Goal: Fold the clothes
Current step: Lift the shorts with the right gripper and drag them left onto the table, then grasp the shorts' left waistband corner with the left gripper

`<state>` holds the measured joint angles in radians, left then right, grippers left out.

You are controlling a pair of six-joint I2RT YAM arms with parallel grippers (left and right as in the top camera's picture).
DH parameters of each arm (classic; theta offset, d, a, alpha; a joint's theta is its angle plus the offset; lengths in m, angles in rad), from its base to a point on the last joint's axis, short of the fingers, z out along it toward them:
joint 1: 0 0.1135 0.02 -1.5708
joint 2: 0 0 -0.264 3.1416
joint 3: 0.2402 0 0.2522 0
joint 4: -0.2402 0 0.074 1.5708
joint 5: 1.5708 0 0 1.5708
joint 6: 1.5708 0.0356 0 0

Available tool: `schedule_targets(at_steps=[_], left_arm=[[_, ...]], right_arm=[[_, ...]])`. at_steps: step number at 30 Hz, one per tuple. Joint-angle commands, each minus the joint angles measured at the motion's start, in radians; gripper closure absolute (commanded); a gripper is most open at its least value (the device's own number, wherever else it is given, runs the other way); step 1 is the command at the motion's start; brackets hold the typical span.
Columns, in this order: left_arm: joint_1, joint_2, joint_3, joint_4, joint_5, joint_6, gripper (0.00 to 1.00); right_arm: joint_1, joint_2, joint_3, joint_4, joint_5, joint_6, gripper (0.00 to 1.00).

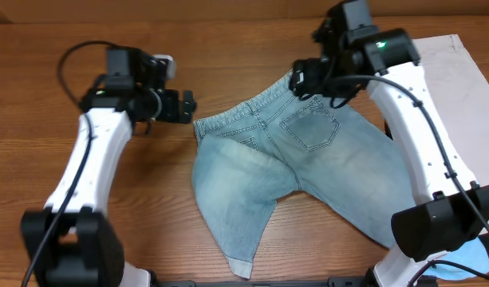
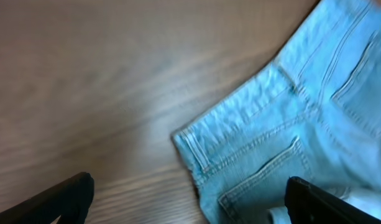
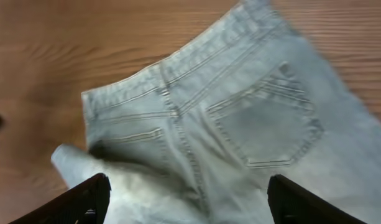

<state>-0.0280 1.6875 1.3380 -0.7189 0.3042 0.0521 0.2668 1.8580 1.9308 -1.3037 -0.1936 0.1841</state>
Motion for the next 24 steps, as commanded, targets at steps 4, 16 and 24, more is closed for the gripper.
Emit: schedule_targets(at_steps=[4, 16, 24], left_arm=[[-0.025, 0.139, 0.019, -0.022, 0.168, -0.029, 0.03], [-0.031, 0.264, 0.019, -0.003, 0.119, -0.172, 0.24], [-0.092, 0.293, 0.019, 0.016, -0.027, -0.209, 0.24]], right_arm=[[-0.028, -0.004, 0.013, -0.011, 0.008, -0.002, 0.19], [-0.028, -0.004, 0.013, -0.010, 0.040, -0.001, 0.30], [-0.028, -0.004, 0.013, -0.008, 0.066, -0.001, 0.31]])
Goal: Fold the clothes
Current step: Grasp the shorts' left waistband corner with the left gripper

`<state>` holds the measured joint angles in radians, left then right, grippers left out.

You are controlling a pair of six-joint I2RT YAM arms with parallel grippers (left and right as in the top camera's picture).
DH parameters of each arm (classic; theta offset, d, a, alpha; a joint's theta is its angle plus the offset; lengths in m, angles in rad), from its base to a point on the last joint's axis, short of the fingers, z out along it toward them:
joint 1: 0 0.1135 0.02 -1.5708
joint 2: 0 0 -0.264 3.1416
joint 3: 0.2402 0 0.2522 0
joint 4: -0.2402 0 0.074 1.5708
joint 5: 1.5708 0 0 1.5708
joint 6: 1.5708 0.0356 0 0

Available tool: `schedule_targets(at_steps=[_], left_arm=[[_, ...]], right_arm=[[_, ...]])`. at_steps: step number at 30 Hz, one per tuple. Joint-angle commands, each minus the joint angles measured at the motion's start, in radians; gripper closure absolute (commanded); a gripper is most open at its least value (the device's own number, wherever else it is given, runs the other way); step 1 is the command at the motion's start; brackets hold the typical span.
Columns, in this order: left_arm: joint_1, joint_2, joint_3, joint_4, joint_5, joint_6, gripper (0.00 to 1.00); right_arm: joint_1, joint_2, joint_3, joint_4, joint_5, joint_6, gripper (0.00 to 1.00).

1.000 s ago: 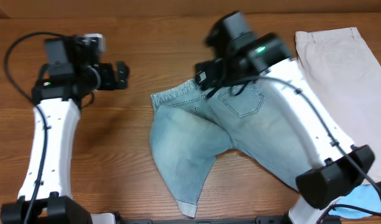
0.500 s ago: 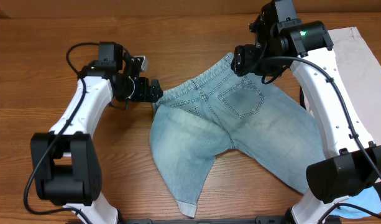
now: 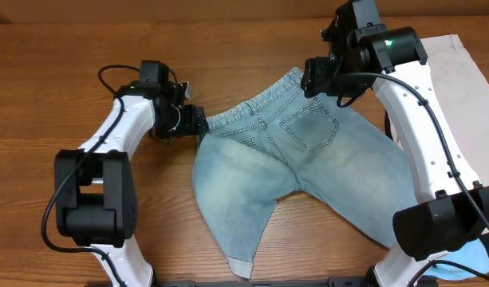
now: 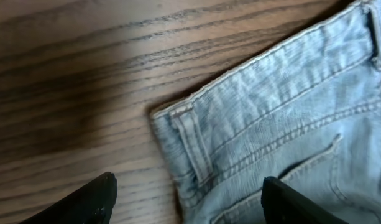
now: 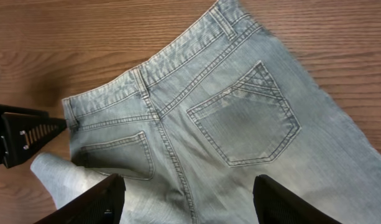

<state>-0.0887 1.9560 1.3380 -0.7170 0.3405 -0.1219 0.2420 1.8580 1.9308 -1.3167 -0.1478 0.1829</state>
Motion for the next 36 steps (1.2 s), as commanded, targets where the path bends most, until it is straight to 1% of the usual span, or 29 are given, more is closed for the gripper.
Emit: schedule_targets(at_steps=[1, 3, 7, 8, 11, 17, 19, 20, 22, 31, 36], left_arm=[[-0.037, 0.026, 0.019, 0.023, -0.064, -0.036, 0.24], [-0.055, 0.030, 0.019, 0.053, -0.071, -0.045, 0.28], [-0.071, 0.032, 0.019, 0.065, -0.108, -0.068, 0.33], [-0.078, 0.032, 0.019, 0.062, -0.140, -0.072, 0.37], [-0.089, 0.032, 0.019, 0.059, -0.203, -0.081, 0.41], [-0.100, 0.034, 0.019, 0.064, -0.219, -0.081, 0.46], [-0.102, 0.035, 0.019, 0.071, -0.229, -0.081, 0.50], [-0.103, 0.036, 0.019, 0.076, -0.245, -0.081, 0.54], [-0.103, 0.036, 0.019, 0.087, -0.267, -0.081, 0.58], [-0.103, 0.036, 0.019, 0.105, -0.269, -0.084, 0.61], [-0.105, 0.038, 0.019, 0.106, -0.269, -0.084, 0.61]], right_arm=[[-0.003, -0.004, 0.013, 0.005, 0.020, 0.000, 0.33], [-0.003, -0.004, 0.013, 0.006, 0.021, 0.000, 0.36], [-0.003, -0.004, 0.013, 0.002, 0.029, 0.000, 0.39], [-0.003, -0.004, 0.013, 0.002, 0.034, 0.000, 0.41], [-0.003, -0.004, 0.013, 0.002, 0.036, 0.000, 0.41], [-0.003, -0.004, 0.013, 0.002, 0.043, 0.000, 0.42], [-0.003, -0.004, 0.013, 0.002, 0.043, 0.000, 0.45], [-0.003, -0.004, 0.013, 0.002, 0.043, 0.000, 0.46], [-0.003, -0.004, 0.013, 0.003, 0.043, 0.000, 0.46], [-0.003, -0.004, 0.013, 0.002, 0.043, 0.000, 0.47], [-0.003, -0.004, 0.013, 0.002, 0.052, 0.000, 0.47]])
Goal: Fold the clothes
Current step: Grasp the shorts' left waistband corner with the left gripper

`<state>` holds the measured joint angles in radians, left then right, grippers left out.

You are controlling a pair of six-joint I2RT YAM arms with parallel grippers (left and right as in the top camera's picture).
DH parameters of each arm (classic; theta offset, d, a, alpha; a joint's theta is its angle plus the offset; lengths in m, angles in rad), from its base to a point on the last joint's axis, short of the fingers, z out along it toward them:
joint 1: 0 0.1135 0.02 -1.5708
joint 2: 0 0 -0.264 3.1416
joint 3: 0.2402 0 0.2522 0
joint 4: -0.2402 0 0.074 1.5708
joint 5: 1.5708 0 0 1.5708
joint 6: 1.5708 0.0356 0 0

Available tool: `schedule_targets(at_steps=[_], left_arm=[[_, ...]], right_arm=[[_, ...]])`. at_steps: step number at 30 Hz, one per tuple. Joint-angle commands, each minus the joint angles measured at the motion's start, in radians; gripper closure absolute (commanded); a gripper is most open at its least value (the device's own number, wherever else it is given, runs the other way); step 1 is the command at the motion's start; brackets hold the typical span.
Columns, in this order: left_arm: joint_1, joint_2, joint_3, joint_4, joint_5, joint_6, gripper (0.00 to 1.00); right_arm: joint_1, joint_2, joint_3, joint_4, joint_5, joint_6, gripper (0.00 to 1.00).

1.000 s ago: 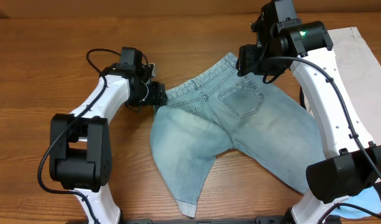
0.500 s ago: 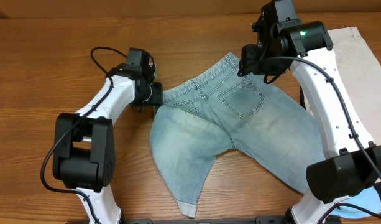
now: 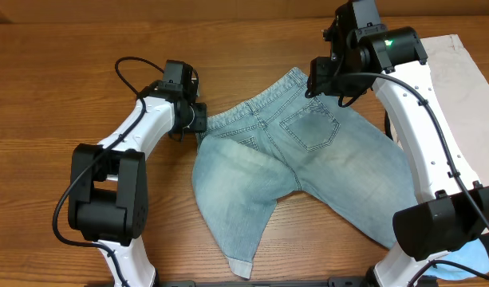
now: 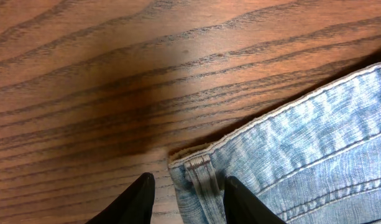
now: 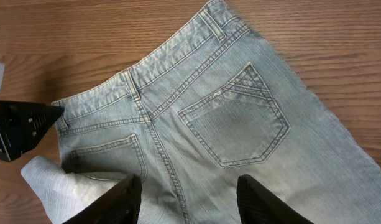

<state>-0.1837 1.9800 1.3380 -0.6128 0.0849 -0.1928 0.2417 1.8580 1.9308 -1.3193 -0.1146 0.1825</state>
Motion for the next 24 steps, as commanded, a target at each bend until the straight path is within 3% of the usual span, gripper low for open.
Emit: schedule_targets(at_steps=[1, 12, 18, 24], left_arm=[[-0.010, 0.017, 0.019, 0.002, -0.011, -0.013, 0.61], [-0.010, 0.087, 0.019, 0.024, 0.070, -0.018, 0.67], [-0.003, 0.086, 0.038, 0.051, 0.063, -0.018, 0.96], [0.048, 0.086, 0.246, -0.005, 0.010, -0.012, 0.96]], right_arm=[[-0.003, -0.004, 0.013, 0.005, 0.022, 0.001, 0.47], [-0.003, -0.004, 0.013, 0.005, 0.025, 0.000, 0.47], [-0.003, -0.004, 0.013, 0.006, 0.025, 0.001, 0.47], [-0.003, -0.004, 0.013, 0.024, 0.025, 0.001, 0.47]])
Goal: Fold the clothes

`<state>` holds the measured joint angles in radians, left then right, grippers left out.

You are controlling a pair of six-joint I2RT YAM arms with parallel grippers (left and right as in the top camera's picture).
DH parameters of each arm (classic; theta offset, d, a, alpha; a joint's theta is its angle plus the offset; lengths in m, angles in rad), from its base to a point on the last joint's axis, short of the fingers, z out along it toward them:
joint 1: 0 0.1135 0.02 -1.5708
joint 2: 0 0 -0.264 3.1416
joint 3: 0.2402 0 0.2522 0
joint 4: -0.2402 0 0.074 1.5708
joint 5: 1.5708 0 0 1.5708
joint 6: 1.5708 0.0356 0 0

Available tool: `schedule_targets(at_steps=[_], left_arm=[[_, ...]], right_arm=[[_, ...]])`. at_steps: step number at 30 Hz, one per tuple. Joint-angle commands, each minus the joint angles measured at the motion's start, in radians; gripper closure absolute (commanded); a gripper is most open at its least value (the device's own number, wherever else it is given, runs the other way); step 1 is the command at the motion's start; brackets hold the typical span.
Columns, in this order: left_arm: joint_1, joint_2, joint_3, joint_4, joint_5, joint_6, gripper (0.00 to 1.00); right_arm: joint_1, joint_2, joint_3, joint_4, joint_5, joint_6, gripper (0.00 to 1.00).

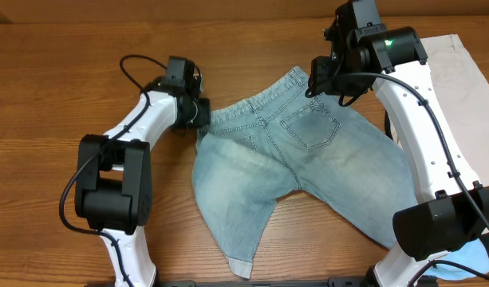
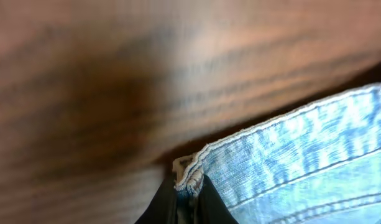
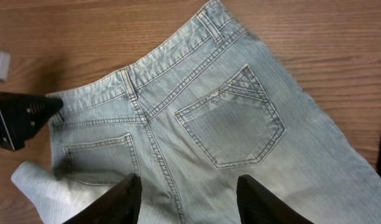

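Light blue jeans (image 1: 260,167) lie back side up on the wooden table (image 1: 37,96), waistband toward the far edge, with one leg lapped over the other. My left gripper (image 1: 198,114) sits low at the waistband's left corner. In the left wrist view the left gripper (image 2: 189,200) is shut on that corner of the jeans (image 2: 302,162). My right gripper (image 1: 324,78) hovers above the waistband's right end. In the right wrist view the right gripper (image 3: 190,205) is open over the back pockets of the jeans (image 3: 230,124), holding nothing.
A cream cloth (image 1: 459,72) lies at the back right, partly under the right arm. A blue cloth (image 1: 477,259) shows at the front right corner. The left arm's cable (image 1: 136,68) loops over the table behind it.
My left gripper's fingers stood apart around the waistband's left corner; now they are shut on it. The right gripper has hardly moved and stays open.
My left gripper was first wide open on the table left of the jeans. Then it was at the waistband's left corner, then narrowed around it, and now it is shut on it. The right gripper stayed open above the waistband's right side throughout.
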<state>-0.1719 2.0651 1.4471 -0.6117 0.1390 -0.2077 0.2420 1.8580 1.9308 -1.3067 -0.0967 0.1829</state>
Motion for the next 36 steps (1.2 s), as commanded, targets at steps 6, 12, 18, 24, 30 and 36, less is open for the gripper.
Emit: schedule_targets(at_steps=[6, 12, 18, 24, 30, 36], left_arm=[[0.101, 0.001, 0.374, -0.019, -0.134, 0.032, 0.96], [0.152, 0.002, 0.414, 0.014, -0.205, 0.053, 0.82], [0.200, 0.001, 0.414, -0.060, -0.324, 0.080, 0.25], [0.263, -0.001, 0.497, -0.220, -0.289, 0.025, 0.06], [0.290, -0.001, 0.706, -0.456, -0.164, 0.028, 0.04], [0.290, -0.001, 0.743, -0.514, -0.164, 0.044, 0.03]], right_arm=[[-0.003, -0.004, 0.013, 0.031, 0.006, 0.000, 0.47], [-0.002, -0.004, 0.013, 0.046, 0.006, 0.001, 0.46], [0.002, 0.002, 0.012, 0.057, -0.055, 0.000, 0.45], [0.050, 0.037, -0.016, 0.061, -0.105, 0.001, 0.36], [0.168, 0.098, -0.102, 0.078, -0.196, 0.002, 0.34], [0.308, 0.103, -0.237, 0.222, -0.196, 0.035, 0.33]])
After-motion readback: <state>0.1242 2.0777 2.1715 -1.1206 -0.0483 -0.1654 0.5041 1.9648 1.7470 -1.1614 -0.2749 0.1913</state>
